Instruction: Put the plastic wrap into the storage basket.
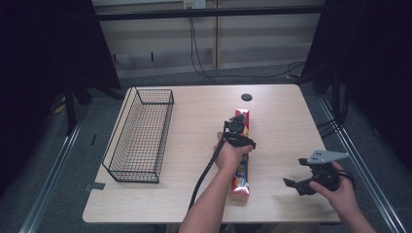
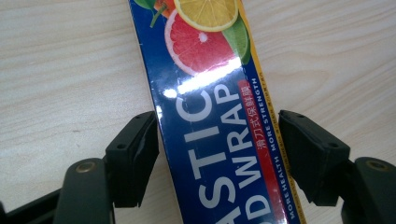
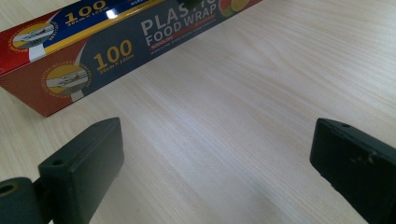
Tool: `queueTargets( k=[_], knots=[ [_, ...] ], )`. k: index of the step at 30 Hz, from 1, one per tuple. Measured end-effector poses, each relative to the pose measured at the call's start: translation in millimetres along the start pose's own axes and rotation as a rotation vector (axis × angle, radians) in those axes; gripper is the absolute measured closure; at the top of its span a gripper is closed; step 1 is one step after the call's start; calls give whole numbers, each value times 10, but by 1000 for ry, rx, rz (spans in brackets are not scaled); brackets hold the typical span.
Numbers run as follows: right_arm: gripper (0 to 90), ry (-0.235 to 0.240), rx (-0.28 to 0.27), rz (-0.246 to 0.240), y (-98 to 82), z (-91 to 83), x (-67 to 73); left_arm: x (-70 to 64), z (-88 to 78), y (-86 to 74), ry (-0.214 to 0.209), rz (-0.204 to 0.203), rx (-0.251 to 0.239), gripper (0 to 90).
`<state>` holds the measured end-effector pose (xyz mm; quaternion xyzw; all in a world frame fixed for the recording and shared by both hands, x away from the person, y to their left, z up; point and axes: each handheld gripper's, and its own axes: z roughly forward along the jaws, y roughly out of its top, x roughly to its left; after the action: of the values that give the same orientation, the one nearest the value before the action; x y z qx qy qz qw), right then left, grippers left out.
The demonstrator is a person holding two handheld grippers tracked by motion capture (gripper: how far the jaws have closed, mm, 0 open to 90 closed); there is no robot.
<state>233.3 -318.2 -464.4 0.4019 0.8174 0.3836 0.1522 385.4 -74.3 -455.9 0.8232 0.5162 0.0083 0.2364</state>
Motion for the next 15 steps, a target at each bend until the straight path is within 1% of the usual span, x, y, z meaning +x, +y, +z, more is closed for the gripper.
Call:
queueTargets(
  k=[1,2,4,6,7,9,12,14,15],
  knots=[
    [26,0,0,0,0,0,0,-2,2,-1,-3,-7,-3,308],
    [26,0,0,0,1,0,0,-5,-1,2,-5,-32,4,313],
    [26,0,0,2,1,-1,0,10,0,5,-13,-52,11,320],
    [26,0,-1,1,1,0,-3,10,1,10,-17,-57,12,320],
    [26,2,-2,1,0,2,-5,2,8,8,-11,-58,5,320],
    [26,2,-2,2,-1,3,-6,1,5,10,-9,-58,8,321],
    [26,1,1,2,0,2,-2,-8,3,9,-4,-47,5,323],
    [26,1,1,1,1,3,0,-5,0,11,-2,-44,10,323],
    [26,2,1,0,1,4,0,-10,0,14,1,-49,13,323]
  ],
)
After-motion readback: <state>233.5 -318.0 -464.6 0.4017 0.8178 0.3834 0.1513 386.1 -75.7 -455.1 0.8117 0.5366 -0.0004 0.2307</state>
